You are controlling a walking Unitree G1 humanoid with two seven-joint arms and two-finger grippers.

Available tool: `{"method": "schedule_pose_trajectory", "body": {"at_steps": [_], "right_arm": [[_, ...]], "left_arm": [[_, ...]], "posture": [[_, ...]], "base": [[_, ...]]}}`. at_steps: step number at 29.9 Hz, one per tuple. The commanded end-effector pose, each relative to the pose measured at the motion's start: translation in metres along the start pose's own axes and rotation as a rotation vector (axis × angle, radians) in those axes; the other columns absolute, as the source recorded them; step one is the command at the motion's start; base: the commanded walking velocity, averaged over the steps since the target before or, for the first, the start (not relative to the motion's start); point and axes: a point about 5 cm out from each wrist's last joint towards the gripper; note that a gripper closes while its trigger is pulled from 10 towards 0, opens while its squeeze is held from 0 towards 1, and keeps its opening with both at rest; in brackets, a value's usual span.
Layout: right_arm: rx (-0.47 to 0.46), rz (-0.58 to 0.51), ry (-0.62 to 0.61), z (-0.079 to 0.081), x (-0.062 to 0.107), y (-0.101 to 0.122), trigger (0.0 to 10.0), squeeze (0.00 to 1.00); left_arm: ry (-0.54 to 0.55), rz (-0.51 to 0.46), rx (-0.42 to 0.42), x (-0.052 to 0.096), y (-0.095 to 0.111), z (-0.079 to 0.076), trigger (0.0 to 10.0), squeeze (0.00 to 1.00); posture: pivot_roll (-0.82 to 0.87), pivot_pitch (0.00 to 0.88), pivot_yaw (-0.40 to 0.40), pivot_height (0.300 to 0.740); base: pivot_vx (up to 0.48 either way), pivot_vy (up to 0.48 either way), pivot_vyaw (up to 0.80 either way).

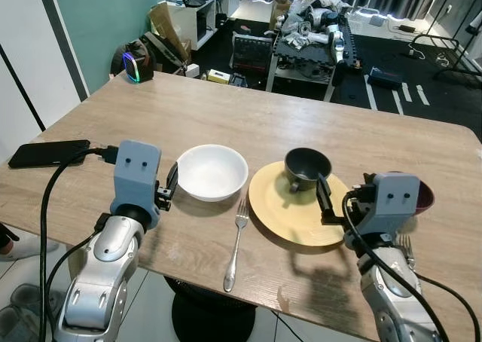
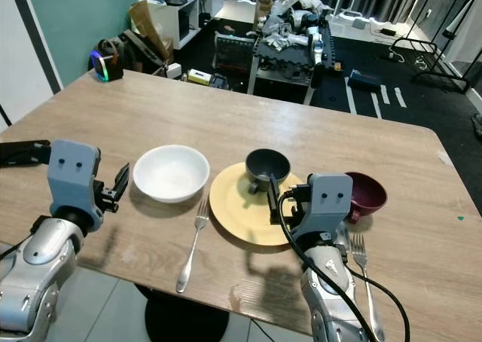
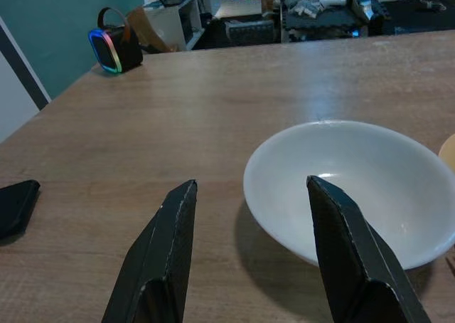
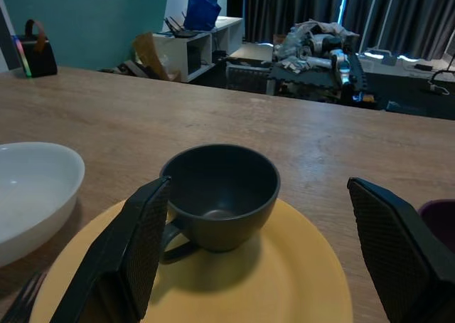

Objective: Setting the table

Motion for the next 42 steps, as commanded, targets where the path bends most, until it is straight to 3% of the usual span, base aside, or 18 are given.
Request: {"method": "schedule_pose_trajectory", "body": {"at_steps": [1,42], "right_arm": [[0.003,0.017,-0.023,-0.004,0.0,-0.004,10.0,0.0],[-0.012,0.046,-0.057,-0.007,0.005,-0.011,10.0,0.0]], "left_arm": [[-0.004,0.005,-0.01,0.0,-0.003,-0.001,10.0,0.0],[-0.063,-0.033,0.01,-0.012,0.003,-0.011,10.0,0.0]], "posture": [[0.01,0.0,0.038,0.74],[-0.02,0.0,0.057,0.74]], "base": [[0.0,0.0,0.0],[0.0,0.0,-0.74]]}}
Point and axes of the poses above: a point about 5 cm out from each wrist's last joint towards the gripper, its own x axis pointing back from the gripper into the wrist, its own y axis along the axis of the wrist's last joint, z = x × y, and after that the axes turned 6 degrees about x, right-handed
